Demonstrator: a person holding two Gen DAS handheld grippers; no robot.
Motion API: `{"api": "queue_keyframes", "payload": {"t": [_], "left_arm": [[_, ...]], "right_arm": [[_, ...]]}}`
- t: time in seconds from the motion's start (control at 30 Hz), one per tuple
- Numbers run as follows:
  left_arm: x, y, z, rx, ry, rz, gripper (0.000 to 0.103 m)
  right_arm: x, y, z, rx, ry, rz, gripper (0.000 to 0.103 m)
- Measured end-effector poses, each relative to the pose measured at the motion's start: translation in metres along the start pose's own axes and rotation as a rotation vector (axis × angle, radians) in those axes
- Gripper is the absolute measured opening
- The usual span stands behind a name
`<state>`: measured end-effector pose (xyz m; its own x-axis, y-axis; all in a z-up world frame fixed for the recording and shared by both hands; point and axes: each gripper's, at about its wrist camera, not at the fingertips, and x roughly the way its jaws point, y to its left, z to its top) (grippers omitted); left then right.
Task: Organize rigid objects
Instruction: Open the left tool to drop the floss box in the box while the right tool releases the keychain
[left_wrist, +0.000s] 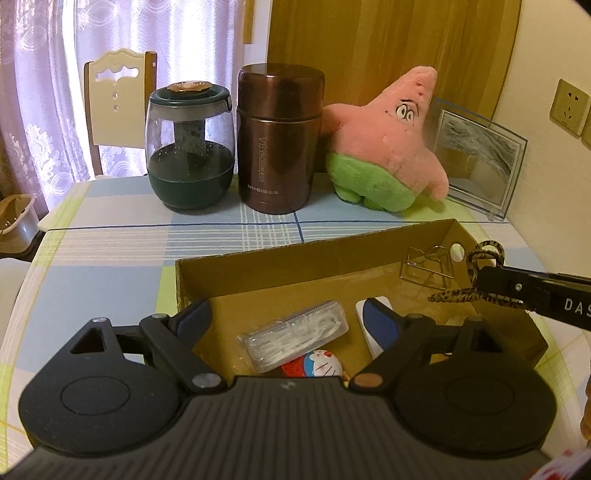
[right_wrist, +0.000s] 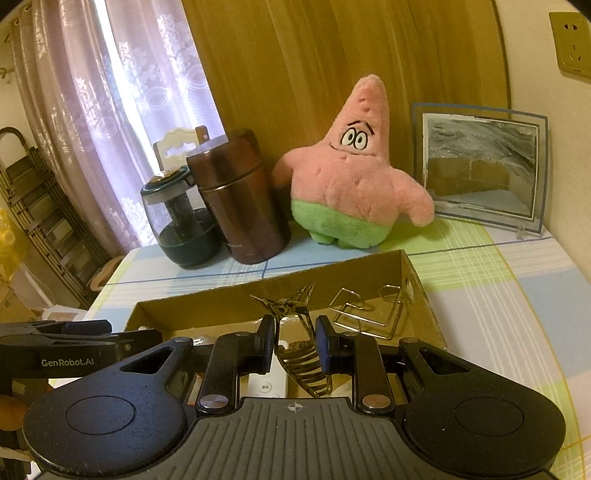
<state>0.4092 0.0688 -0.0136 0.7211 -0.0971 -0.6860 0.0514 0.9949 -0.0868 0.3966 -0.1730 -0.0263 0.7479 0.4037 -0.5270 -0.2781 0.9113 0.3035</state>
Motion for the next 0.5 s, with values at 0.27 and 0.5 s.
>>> {"api": "queue_keyframes", "payload": {"t": [0.27, 0.5], "left_arm": [[-0.002, 0.003, -0.003, -0.009, -0.002, 0.007, 0.086], [-0.010, 0.004, -0.010, -0.012, -0.005, -0.001, 0.086]], "right_arm": [[0.002, 0.000, -0.001, 0.004, 0.002, -0.006, 0.020], [-0.004, -0.008, -0.005, 0.049, -0.016, -0.002, 0.048]]}}
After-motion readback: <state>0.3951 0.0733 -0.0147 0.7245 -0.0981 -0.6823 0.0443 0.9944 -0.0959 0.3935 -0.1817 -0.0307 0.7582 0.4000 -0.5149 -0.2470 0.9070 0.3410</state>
